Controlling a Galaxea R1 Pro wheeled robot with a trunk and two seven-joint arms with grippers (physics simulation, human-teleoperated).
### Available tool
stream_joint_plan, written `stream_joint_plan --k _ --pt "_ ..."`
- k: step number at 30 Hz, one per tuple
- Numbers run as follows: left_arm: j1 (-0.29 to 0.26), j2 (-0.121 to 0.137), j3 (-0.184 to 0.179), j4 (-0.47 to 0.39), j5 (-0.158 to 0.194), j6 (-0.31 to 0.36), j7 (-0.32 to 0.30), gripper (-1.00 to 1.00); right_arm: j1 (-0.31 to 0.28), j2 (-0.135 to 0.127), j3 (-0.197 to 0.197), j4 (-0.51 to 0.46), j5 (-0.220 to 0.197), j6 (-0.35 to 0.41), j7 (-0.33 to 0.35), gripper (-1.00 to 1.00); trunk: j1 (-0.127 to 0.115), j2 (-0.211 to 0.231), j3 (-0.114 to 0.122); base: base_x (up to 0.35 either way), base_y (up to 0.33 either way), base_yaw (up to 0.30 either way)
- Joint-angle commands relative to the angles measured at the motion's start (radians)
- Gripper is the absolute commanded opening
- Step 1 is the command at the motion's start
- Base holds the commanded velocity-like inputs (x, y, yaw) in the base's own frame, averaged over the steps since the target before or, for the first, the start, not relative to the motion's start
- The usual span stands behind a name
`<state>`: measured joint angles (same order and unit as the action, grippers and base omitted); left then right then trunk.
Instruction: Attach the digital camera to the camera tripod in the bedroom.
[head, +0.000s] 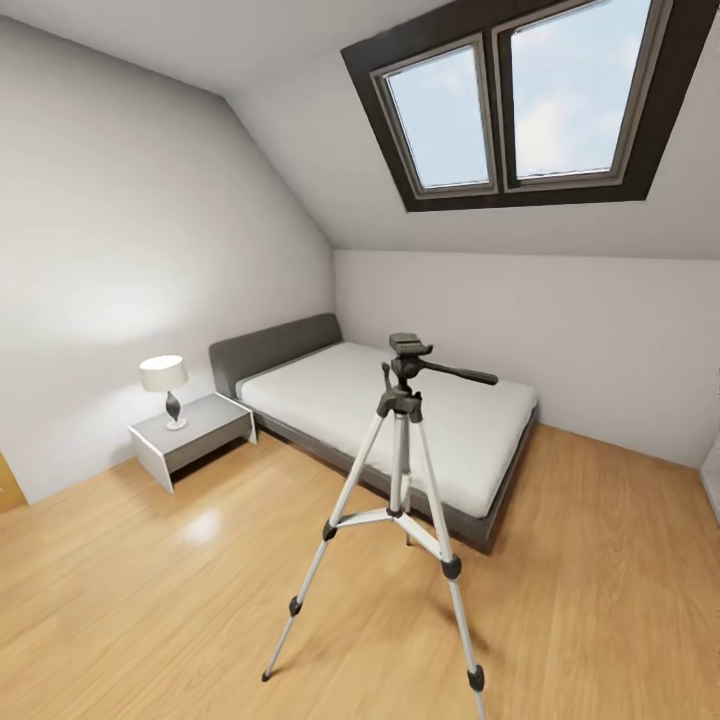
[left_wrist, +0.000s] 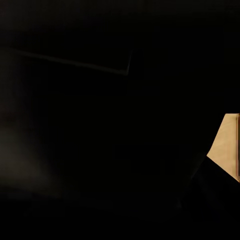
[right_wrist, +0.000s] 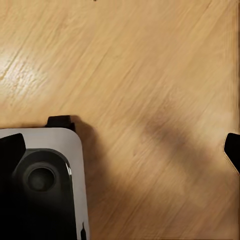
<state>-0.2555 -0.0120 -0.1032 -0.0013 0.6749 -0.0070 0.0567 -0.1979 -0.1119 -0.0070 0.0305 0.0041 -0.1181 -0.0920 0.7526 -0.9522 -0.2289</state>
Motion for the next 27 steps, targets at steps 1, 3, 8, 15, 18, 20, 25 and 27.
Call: stream_joint_plan --k 1,3,8,15,18,20,25,27 --pt "-0.001 0.000 -0.009 0.000 0.006 -0.001 0.003 -1.00 -0.001 0.000 -0.001 0.003 0.001 -0.006 -0.002 1.00 0.000 -0.001 -0.001 0.107 -0.224 0.000" --pt "-0.001 0.000 -0.009 0.000 0.006 -0.001 0.003 -1.00 -0.001 0.000 -0.001 0.003 0.001 -0.006 -0.002 1.00 0.000 -0.001 -0.001 0.103 -0.195 0.000" --pt "-0.001 0.000 -0.009 0.000 0.006 -0.001 0.003 -1.00 -0.001 0.001 -0.001 0.003 0.001 -0.006 -0.001 1.00 0.000 -0.001 -0.001 0.038 -0.067 0.000" --pt "-0.001 0.000 -0.009 0.000 0.007 -0.001 0.003 -1.00 -0.001 0.001 0.000 0.003 0.001 -0.006 0.000 1.00 0.000 -0.001 -0.001 0.021 -0.006 0.000" --pt "-0.001 0.004 -0.009 0.000 0.008 -0.002 0.003 -1.00 -0.001 0.001 0.000 0.003 0.001 -0.006 0.000 1.00 0.000 -0.001 -0.001 0.088 -0.047 0.000" --pt "-0.001 0.006 -0.009 0.000 0.008 -0.002 0.003 -1.00 -0.001 0.001 0.000 0.003 0.001 -0.006 0.000 1.00 0.000 -0.001 -0.001 0.129 -0.106 0.000" --pt "-0.001 0.007 -0.009 0.000 0.008 -0.001 0.003 -1.00 -0.001 0.001 0.000 0.003 0.001 -0.006 0.000 1.00 0.000 -0.001 -0.001 0.171 -0.166 0.000" --pt "-0.001 0.007 -0.009 0.000 0.008 -0.002 0.003 -1.00 -0.001 0.001 0.000 0.003 0.001 -0.006 0.000 1.00 0.000 -0.001 -0.001 0.196 -0.200 0.000"
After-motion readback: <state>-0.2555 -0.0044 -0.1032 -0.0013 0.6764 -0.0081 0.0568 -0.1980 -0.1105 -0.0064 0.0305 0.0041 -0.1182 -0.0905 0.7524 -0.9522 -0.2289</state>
